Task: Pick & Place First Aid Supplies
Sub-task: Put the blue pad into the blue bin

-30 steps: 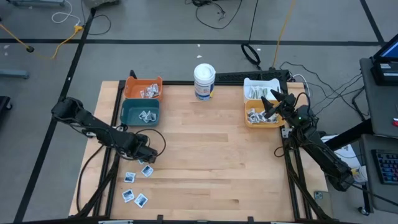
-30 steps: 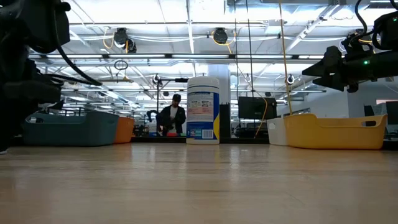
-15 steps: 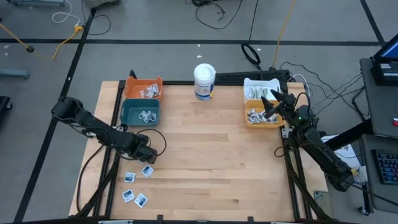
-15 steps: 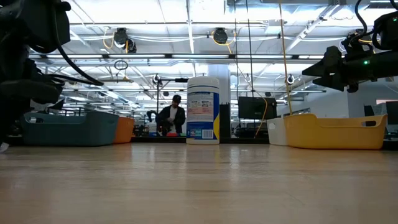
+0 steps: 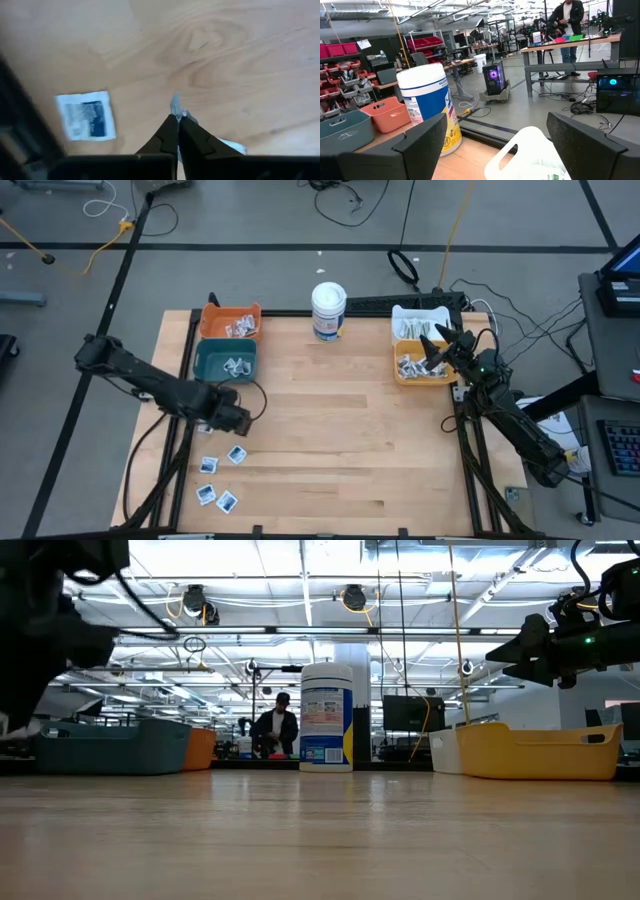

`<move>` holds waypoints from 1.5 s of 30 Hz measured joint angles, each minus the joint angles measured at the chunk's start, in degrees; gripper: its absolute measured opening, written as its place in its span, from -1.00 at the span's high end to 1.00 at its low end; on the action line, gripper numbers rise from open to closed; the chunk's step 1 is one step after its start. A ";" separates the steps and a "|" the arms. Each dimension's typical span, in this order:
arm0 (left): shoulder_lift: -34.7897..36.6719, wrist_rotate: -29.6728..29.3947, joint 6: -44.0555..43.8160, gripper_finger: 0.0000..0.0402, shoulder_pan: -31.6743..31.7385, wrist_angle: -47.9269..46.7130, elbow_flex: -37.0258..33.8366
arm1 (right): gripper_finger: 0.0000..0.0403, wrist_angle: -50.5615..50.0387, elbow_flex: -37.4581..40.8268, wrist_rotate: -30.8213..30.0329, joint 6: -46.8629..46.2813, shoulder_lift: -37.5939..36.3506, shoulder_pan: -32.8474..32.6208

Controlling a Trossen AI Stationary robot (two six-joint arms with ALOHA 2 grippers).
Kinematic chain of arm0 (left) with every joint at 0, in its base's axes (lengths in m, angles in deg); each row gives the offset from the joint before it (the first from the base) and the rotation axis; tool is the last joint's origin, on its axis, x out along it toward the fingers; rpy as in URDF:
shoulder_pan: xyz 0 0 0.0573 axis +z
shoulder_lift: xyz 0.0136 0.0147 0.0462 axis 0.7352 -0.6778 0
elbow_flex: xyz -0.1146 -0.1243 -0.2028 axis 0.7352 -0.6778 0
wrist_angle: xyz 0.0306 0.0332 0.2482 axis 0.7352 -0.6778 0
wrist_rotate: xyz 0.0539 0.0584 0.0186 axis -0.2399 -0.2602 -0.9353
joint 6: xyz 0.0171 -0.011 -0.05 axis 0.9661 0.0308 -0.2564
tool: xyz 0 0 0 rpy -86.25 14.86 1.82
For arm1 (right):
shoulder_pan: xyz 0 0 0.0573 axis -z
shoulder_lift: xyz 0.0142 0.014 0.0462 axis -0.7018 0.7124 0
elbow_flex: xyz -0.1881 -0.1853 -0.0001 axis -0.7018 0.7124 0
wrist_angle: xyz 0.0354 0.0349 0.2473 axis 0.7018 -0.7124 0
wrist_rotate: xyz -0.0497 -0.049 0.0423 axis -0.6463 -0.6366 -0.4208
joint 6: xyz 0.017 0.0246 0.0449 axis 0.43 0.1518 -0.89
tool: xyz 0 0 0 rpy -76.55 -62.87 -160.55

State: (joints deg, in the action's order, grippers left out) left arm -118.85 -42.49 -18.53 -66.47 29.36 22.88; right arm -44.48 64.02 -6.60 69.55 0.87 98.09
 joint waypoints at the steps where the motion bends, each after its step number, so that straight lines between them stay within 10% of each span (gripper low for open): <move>1: 0.81 -0.11 0.50 0.97 0.39 -1.37 0.92 | -0.67 0.00 0.00 -0.01 -0.02 -0.02 0.01; 14: 7.30 -0.66 5.60 0.98 6.07 -12.76 8.05 | -0.67 0.00 0.00 -0.02 0.00 -0.01 0.02; 31: 6.12 3.55 46.84 0.98 55.50 -12.81 9.01 | -0.67 0.00 -0.01 -0.02 -0.02 0.00 0.01; 45: -9.62 0.73 60.43 0.99 68.38 -5.31 10.39 | -0.67 0.00 0.01 0.00 -0.01 -0.01 0.01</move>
State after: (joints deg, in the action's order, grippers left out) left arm -128.47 -41.76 41.90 1.91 24.06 33.27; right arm -44.48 64.03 -6.60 69.55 0.86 98.10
